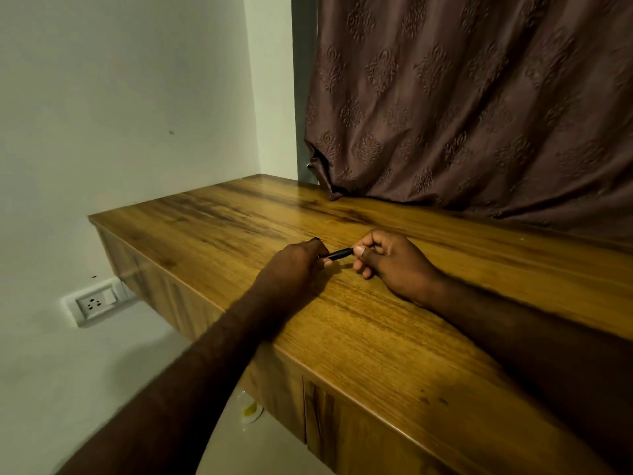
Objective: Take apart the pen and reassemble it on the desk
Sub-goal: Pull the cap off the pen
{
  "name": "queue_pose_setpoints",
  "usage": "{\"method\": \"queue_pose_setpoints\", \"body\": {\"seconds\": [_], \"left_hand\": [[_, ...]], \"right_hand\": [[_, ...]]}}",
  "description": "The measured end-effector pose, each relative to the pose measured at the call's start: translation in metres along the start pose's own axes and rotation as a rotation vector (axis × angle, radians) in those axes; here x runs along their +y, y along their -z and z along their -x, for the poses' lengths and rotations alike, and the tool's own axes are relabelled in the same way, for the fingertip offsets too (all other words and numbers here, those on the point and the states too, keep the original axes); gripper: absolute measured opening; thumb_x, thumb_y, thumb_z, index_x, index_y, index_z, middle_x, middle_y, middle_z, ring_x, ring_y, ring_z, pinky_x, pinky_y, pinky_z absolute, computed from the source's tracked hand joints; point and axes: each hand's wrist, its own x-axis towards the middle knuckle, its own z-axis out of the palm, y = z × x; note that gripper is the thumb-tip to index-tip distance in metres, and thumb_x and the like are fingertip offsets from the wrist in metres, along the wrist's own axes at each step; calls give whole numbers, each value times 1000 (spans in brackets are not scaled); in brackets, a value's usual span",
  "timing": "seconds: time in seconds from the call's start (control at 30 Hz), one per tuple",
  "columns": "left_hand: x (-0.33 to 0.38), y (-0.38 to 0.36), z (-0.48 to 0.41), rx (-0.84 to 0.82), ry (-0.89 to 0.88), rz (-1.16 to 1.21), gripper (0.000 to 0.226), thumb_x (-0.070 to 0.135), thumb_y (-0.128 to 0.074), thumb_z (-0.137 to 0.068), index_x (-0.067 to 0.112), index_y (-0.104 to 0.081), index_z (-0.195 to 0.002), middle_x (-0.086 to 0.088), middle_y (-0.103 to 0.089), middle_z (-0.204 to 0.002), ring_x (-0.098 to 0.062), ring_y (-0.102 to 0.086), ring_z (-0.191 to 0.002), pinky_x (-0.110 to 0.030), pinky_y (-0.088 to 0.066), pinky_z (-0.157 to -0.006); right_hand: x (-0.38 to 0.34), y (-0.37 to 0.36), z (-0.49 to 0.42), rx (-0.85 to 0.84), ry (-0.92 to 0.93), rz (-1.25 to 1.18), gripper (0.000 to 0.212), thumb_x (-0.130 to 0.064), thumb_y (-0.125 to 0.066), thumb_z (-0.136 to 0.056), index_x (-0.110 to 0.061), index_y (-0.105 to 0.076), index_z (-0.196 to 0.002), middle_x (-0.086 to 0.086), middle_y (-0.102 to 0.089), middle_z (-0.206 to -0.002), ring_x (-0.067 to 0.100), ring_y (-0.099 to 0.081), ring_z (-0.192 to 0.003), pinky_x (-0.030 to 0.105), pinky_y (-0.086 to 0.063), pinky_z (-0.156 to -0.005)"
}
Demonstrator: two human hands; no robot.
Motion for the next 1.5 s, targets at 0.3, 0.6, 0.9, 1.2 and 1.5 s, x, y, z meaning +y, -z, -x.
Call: {"method": "queue_pose_setpoints", "body": {"seconds": [0.3, 0.6, 0.9, 1.2, 1.5], "left_hand": [[1, 2, 3, 22, -3, -14, 27, 44, -53, -93, 18, -62, -94, 1, -65, -76, -16, -59, -61, -37, -50, -54], [2, 4, 3, 16, 17, -8, 40, 53, -44, -89, 17, -61, -88, -3, -65, -75, -21, -59, -62, -40, -50, -56], [7, 4, 3, -40, 19, -14, 15, 31, -58, -92, 18, -64, -95, -1, -66, -79, -13, -61, -62, -37, -53, -55], [-2, 3, 2, 4, 38, 14, 31, 47, -46, -89, 20, -61, -89, -1, -65, -78, -16, -59, -64, -36, -50, -56], [-9, -2, 1, 65, 6, 35, 45, 55, -38, -84, 19, -65, -90, -1, -67, -80, -15, -60, -65, -32, -47, -56]], "right_hand": [[4, 3, -1, 18, 13, -28, 13, -4, -59, -91, -14, -66, -86, 5, -65, -77, 12, -57, -63, 25, -50, -62], [6, 7, -4, 65, -54, -126, 15, -3, -56, -93, -13, -66, -88, 4, -66, -75, 13, -58, -62, 21, -44, -50], [8, 5, -3, -2, -15, -29, 10, -5, -62, -89, -12, -65, -82, 2, -67, -72, 8, -59, -57, 20, -50, -53], [10, 11, -5, 73, -57, -106, 9, -5, -58, -92, -5, -63, -84, 7, -63, -70, 7, -56, -53, 20, -49, -51], [23, 43, -10, 38, -20, 480, 2, -14, -73, -81, -14, -74, -82, -9, -68, -77, -3, -58, -70, 17, -41, -62]]}}
